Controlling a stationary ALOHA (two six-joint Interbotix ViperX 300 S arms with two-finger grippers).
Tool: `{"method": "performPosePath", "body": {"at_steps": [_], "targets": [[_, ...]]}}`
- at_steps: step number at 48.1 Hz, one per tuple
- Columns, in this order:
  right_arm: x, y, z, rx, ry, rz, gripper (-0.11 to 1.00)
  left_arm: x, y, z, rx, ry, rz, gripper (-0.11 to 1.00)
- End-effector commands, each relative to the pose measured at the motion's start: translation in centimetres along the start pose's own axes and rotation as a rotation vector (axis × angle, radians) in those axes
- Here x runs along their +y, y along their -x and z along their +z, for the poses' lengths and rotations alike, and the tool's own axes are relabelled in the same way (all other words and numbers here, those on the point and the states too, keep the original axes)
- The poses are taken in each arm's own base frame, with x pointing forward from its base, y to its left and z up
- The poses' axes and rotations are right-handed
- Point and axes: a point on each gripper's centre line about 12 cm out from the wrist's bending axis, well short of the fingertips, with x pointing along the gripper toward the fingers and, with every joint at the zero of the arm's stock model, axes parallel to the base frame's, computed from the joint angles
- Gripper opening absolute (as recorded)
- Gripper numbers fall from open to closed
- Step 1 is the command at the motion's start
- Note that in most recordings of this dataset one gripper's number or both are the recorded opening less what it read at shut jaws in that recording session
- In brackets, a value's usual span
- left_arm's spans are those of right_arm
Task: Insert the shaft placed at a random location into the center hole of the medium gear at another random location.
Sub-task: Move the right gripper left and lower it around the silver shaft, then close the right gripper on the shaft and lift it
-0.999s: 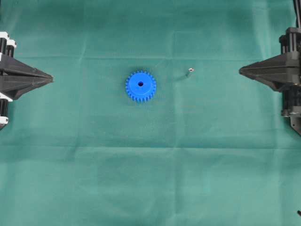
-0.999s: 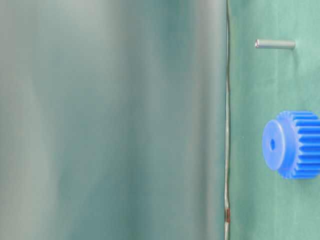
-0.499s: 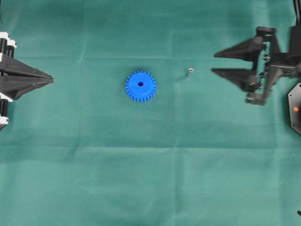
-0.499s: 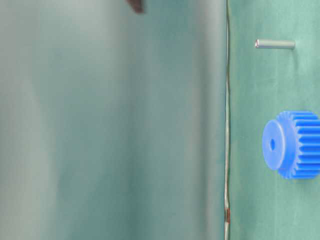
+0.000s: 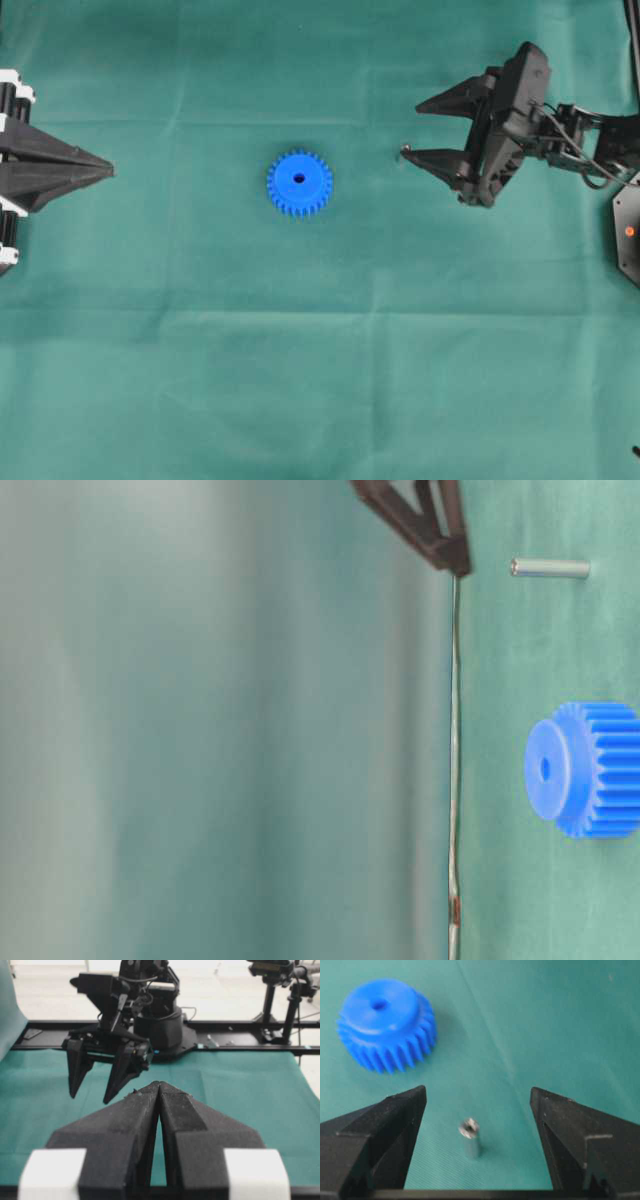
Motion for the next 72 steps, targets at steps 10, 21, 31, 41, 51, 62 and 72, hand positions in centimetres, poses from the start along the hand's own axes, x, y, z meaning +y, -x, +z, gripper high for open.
{"method": "performPosePath", "body": {"at_steps": [10,21,31,41,51,62,72], "targets": [[-0.3,-1.2,-0.7,0.015,-0.022,-0.016,0.87,0.1,-0.2,1.0,-0.025,0.001,0.002,0.00],[-0.3,-1.6,-1.1,0.030,-0.022,-0.019,0.87,0.1,-0.2,0.8,-0.014,0.001,0.004,0.00],[-0.2,-2.1,-1.2,0.038,-0.023,-0.018,0.87,0.1,-0.2,0.8,-0.008,0.001,0.004,0.00],[-0.1,-2.5,-1.4,0.050,-0.019,-0.014,0.78,0.1,-0.2,0.7,0.002,0.003,0.004,0.00],[0.6,-2.4,-1.7,0.065,0.001,0.008,0.22,0.1,-0.2,0.7,0.002,0.001,0.006,0.00],[0.7,-2.4,-1.6,0.065,0.005,0.011,0.13,0.1,-0.2,0.7,0.002,0.003,0.006,0.00],[0.7,-2.4,-1.2,0.054,0.002,0.009,0.13,0.1,-0.2,0.7,0.000,0.003,0.006,0.00]]}}
